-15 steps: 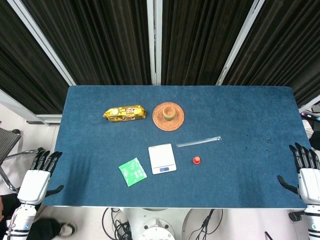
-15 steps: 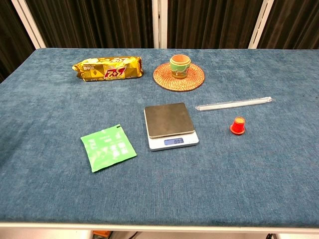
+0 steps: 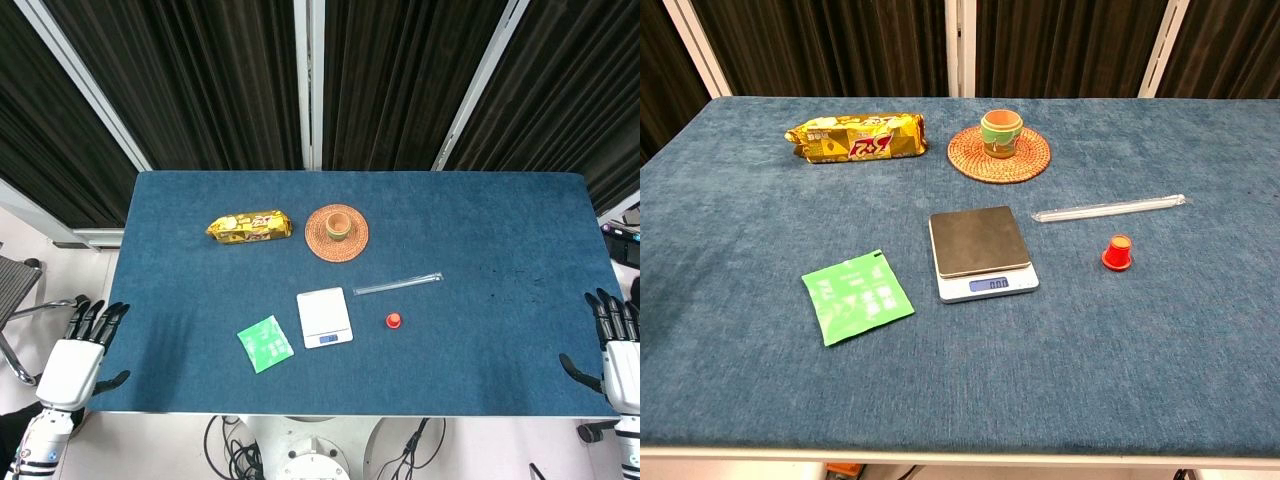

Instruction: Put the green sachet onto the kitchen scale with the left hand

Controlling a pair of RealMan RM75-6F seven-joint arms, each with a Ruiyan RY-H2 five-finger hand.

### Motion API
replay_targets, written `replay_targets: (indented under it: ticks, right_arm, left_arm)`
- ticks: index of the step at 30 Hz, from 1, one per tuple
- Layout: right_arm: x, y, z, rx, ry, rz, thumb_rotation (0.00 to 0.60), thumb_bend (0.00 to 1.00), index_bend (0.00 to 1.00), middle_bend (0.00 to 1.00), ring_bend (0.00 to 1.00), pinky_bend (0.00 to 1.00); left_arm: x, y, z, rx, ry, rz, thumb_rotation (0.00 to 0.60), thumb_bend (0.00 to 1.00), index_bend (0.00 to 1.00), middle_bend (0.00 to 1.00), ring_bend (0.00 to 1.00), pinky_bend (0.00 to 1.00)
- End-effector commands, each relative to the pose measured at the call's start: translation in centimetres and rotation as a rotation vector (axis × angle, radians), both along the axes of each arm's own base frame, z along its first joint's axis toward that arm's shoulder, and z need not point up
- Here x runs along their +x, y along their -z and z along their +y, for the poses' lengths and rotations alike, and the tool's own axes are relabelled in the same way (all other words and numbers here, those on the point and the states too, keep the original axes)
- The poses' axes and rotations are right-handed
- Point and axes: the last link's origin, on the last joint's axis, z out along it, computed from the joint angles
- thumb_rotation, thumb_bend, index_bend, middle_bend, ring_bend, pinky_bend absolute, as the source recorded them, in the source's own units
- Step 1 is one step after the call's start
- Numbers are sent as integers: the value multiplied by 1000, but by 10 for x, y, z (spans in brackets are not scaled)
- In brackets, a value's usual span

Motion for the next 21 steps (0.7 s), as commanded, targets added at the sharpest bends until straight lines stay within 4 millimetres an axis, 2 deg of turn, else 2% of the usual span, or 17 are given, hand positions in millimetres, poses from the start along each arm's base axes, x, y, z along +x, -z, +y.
replay_targets:
  ticks: [1, 6, 16, 21]
  right_arm:
    - [-1, -3, 0, -7, 5, -1, 600, 125, 0, 0, 0, 0]
    - [-2, -6, -3, -14, 6, 1, 600, 125, 0, 0, 0, 0]
    - [2, -12, -9, -15, -1, -17, 600, 124, 0, 0, 0, 0]
    - [2, -17, -8, -16, -4, -14, 600, 125, 0, 0, 0, 0]
  left_arm:
    - [3, 5, 1, -45, 36, 23, 600, 58, 54, 75, 0, 0]
    - [11, 28, 0, -137, 132, 35, 600, 57, 54, 76, 0, 0]
    - [37, 92, 18, -263, 290, -24, 600, 57, 54, 104, 0, 0]
    - [49, 110, 27, -271, 325, -71, 600, 57, 77, 109, 0, 0]
